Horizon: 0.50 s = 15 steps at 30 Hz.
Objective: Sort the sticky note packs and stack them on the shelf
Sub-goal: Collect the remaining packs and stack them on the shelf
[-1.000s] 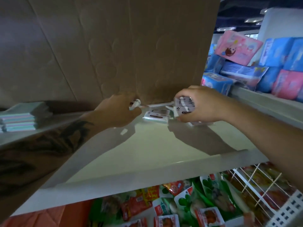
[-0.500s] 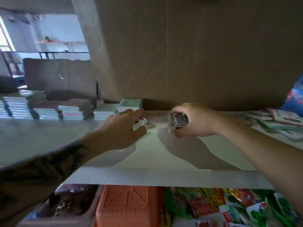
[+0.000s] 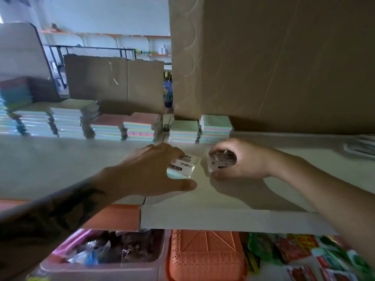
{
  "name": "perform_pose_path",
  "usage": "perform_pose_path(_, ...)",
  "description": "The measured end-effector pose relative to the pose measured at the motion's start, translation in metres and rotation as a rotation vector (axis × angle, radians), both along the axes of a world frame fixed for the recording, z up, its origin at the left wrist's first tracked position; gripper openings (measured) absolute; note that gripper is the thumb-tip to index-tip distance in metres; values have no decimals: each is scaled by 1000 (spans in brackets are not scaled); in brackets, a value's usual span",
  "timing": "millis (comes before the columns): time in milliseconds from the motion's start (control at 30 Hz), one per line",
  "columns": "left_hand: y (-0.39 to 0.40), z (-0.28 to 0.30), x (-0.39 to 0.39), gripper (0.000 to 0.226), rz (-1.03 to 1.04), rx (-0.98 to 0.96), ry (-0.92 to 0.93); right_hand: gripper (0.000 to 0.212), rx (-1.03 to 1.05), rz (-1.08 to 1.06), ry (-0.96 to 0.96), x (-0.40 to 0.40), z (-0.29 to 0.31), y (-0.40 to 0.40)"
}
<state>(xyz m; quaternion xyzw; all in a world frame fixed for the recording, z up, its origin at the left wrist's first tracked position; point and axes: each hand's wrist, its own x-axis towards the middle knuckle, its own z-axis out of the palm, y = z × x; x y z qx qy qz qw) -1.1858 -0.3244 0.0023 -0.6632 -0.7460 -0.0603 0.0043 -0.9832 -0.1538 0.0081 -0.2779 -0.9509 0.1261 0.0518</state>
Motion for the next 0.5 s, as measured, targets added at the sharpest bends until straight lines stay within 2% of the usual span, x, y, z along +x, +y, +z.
perform_pose_path(200,11,12,-31,93,-123,-171,-240,71,27,15,-13,2,7,-11)
perform_pose_path(333,17,13,-41,68,-138,-121,-292,75,14,64,84,-3,12,-24)
perform_pose_path(400,19,13,-44,68,-132,-99,-309,76,0,103,145,-5,11,-32)
perform_pose_path(500,21,15,-45,76,-85,-70,-511,73,20,164,226,-7,10,-45)
